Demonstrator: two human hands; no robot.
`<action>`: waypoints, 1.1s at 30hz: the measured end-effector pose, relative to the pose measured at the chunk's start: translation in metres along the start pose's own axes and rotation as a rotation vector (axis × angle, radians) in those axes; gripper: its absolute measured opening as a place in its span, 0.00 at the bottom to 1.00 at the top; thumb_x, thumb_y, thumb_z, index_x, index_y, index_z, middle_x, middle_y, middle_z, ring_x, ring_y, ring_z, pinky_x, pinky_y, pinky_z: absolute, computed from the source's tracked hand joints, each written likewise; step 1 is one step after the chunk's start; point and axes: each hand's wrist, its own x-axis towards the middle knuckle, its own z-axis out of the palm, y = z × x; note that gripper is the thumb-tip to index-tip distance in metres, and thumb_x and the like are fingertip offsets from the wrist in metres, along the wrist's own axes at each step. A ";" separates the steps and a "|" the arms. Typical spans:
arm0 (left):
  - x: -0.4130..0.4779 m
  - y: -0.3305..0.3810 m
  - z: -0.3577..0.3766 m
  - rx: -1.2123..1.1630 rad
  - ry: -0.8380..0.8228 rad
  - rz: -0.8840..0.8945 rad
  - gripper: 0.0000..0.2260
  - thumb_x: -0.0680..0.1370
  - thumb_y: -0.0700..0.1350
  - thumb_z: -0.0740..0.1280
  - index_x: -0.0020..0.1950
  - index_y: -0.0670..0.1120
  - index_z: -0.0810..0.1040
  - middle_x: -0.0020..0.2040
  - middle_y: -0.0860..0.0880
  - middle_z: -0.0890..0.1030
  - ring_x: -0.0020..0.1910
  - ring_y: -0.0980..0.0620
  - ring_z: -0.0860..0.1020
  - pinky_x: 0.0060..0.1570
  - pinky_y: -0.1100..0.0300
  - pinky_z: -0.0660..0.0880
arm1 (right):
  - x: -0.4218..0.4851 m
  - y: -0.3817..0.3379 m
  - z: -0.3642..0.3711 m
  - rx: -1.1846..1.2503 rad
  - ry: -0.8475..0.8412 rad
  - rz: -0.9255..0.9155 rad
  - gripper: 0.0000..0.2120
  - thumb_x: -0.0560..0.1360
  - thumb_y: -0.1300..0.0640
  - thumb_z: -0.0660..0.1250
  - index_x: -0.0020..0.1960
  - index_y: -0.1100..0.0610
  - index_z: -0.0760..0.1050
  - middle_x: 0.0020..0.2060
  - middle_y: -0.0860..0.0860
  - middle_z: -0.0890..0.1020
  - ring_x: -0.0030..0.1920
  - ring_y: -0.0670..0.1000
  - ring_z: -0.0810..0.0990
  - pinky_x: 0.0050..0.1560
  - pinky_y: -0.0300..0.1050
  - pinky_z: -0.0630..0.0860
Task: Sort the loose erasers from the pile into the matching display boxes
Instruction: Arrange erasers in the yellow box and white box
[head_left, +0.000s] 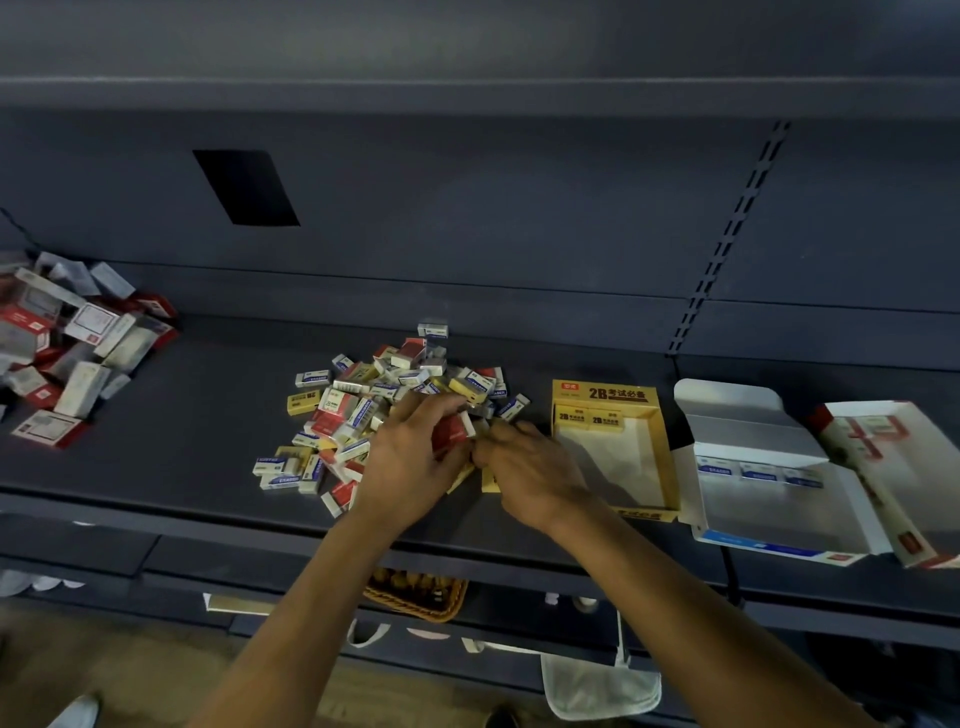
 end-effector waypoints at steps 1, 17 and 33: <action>0.000 -0.001 0.000 -0.001 -0.004 0.002 0.19 0.70 0.42 0.75 0.59 0.45 0.77 0.52 0.46 0.78 0.48 0.51 0.77 0.46 0.67 0.68 | 0.000 0.001 -0.001 -0.001 0.001 0.000 0.19 0.75 0.64 0.60 0.65 0.53 0.70 0.63 0.52 0.70 0.63 0.55 0.67 0.59 0.50 0.71; 0.000 0.007 0.004 0.058 0.030 0.012 0.14 0.68 0.41 0.76 0.52 0.45 0.79 0.47 0.48 0.81 0.46 0.48 0.77 0.44 0.58 0.73 | -0.012 0.016 -0.007 0.078 0.130 0.111 0.16 0.75 0.56 0.66 0.62 0.52 0.70 0.59 0.49 0.73 0.61 0.50 0.70 0.55 0.40 0.67; 0.018 0.049 0.047 -0.112 -0.102 0.011 0.14 0.69 0.36 0.73 0.53 0.44 0.78 0.51 0.49 0.78 0.46 0.56 0.77 0.45 0.75 0.72 | -0.049 0.092 -0.014 0.207 0.233 0.325 0.15 0.73 0.54 0.69 0.59 0.53 0.73 0.57 0.48 0.75 0.59 0.50 0.72 0.51 0.41 0.71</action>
